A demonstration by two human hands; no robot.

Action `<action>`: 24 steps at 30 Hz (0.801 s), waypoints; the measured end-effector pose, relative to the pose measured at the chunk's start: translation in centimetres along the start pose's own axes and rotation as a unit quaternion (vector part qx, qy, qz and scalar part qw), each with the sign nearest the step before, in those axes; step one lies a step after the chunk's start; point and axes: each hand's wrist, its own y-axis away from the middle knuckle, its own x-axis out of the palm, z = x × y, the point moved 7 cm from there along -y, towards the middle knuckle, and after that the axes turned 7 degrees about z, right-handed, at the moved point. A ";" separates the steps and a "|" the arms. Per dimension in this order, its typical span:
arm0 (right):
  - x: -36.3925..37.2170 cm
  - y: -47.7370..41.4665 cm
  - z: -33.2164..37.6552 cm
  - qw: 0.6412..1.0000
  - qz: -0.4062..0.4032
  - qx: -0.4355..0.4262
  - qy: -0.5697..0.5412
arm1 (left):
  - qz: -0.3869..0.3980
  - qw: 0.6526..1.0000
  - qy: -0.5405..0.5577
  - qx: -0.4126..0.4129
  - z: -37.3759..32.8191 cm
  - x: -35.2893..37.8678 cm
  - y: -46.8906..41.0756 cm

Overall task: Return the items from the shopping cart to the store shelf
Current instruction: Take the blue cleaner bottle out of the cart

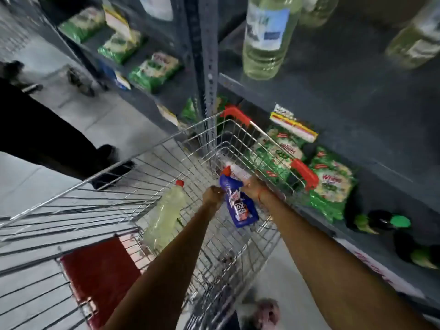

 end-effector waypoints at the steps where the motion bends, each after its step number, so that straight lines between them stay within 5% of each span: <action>1: 0.3 -1.6 -0.7 0.999 0.013 0.029 0.028 | 0.010 1.000 -0.019 -0.014 0.7 0.3 -1.3; 8: 2.6 -5.5 -2.7 0.976 0.138 0.123 0.114 | 0.065 0.994 0.035 -0.086 5.9 3.4 -6.1; 14: 3.4 -5.2 -2.2 0.972 0.171 0.105 0.126 | 0.004 0.984 0.149 -0.099 7.1 3.4 -5.3; 18: 1.4 -2.7 0.0 0.991 0.121 0.046 -0.024 | -0.019 0.982 0.185 -0.026 3.4 1.6 -2.0; 24: -5.1 9.8 4.3 0.980 -0.053 -0.184 -0.048 | -0.038 0.964 0.183 0.191 -6.4 -1.0 9.6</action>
